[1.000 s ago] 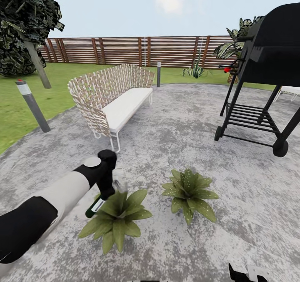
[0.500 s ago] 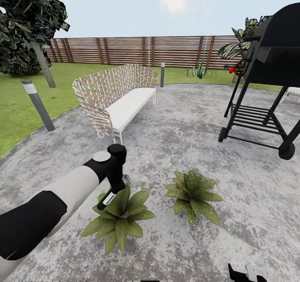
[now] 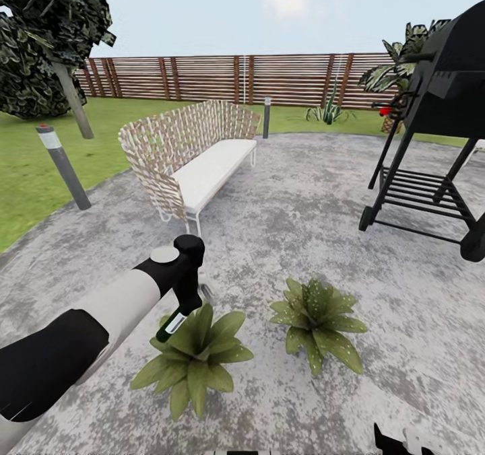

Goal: Pick up the pesticide atomizer in the garden and spray insectifuge to fully cover both potted plants in the garden.

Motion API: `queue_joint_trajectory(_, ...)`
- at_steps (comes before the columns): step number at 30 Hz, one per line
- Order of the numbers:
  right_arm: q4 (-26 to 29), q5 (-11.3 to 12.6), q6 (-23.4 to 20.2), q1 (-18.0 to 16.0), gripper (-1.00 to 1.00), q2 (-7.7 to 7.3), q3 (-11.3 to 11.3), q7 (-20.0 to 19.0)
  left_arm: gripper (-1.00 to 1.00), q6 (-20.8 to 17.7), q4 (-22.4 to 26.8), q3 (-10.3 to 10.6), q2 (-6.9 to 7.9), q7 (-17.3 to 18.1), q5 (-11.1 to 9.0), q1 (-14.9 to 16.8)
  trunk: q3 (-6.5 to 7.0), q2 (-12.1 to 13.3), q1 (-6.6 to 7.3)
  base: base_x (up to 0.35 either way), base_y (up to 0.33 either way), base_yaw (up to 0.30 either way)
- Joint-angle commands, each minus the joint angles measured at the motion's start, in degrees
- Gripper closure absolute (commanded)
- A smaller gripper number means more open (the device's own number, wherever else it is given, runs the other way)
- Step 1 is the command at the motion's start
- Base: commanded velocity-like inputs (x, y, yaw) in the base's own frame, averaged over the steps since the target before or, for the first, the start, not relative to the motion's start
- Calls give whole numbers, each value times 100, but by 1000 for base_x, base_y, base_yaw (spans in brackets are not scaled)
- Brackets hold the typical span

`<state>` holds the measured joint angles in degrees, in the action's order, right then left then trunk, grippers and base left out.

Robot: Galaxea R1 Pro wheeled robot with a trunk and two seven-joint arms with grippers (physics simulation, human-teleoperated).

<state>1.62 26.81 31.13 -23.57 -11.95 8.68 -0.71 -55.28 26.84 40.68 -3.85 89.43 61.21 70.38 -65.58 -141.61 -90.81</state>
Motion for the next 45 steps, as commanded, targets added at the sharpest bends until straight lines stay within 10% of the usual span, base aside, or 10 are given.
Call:
queue_joint_trajectory(1,-3,68,16,-2,-100,-1,52,-8,100,-61,6,12,-1,57,49,5,-14,-2,1,0,0,0)
queue_joint_trajectory(29,-12,77,16,-1,-100,8,55,-8,100,-51,25,21,1,57,76,-15,-132,-2,1,-33,-78,0)
queue_joint_trajectory(39,-15,65,16,-1,-100,-6,55,-8,100,-18,-13,168,660,57,67,-26,-132,-2,1,-2,-1,0)
queue_joint_trajectory(45,-21,61,16,-1,-100,-10,55,-8,100,-38,-4,183,586,57,325,-153,-132,-2,1,0,0,0)
